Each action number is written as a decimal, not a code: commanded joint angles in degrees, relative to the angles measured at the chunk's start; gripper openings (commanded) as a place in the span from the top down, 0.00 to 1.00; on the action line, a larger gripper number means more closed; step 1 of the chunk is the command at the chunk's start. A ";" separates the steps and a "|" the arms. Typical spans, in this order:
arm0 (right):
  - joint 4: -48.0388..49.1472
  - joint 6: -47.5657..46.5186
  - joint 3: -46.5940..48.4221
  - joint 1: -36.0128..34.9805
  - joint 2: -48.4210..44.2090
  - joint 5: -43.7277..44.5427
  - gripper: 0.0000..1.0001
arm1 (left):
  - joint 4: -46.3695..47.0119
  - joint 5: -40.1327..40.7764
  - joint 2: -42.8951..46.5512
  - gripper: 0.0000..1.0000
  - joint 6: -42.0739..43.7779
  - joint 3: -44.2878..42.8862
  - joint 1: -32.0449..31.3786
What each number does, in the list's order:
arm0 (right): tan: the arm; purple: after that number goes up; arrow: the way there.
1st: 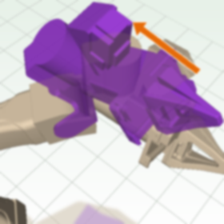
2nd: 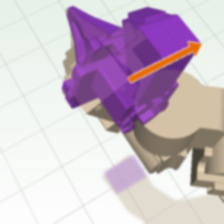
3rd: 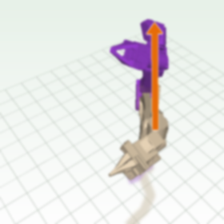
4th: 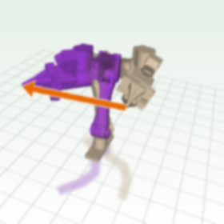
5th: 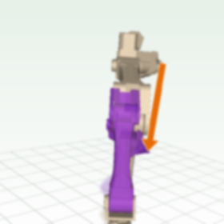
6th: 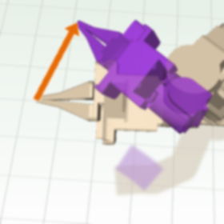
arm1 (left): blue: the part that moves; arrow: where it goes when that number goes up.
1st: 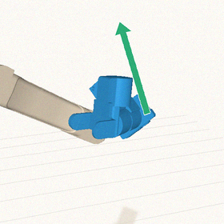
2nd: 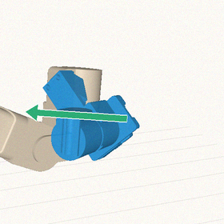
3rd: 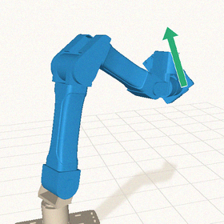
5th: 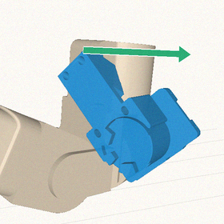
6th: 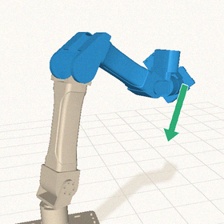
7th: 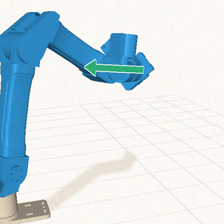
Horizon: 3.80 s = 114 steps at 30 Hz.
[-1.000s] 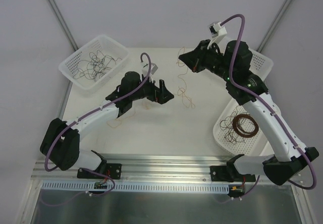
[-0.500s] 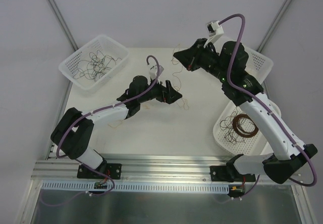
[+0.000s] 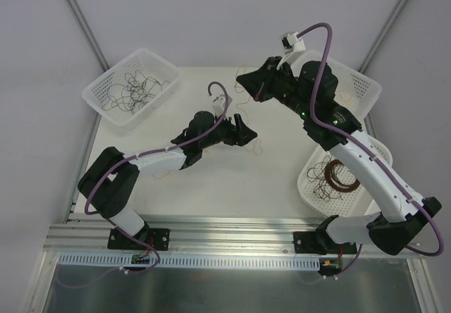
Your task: Untangle the cables
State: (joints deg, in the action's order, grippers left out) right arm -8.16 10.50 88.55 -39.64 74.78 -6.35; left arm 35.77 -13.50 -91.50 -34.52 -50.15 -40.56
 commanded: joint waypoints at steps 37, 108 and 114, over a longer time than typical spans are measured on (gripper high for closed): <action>-12.13 -12.79 8.64 26.09 -5.00 8.02 0.99 | -16.86 -0.03 16.53 1.00 3.40 20.36 17.35; -6.00 -6.37 28.59 48.95 12.57 -12.38 0.99 | -59.24 -7.42 15.48 1.00 17.39 -2.50 36.96; 0.24 -5.84 31.95 50.01 16.61 -8.08 0.99 | -58.09 -8.12 12.76 1.00 16.59 -2.41 33.44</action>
State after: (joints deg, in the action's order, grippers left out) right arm -15.11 3.55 118.37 9.39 90.02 -17.06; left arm -23.83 -19.40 -78.24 -17.96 -52.47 -6.04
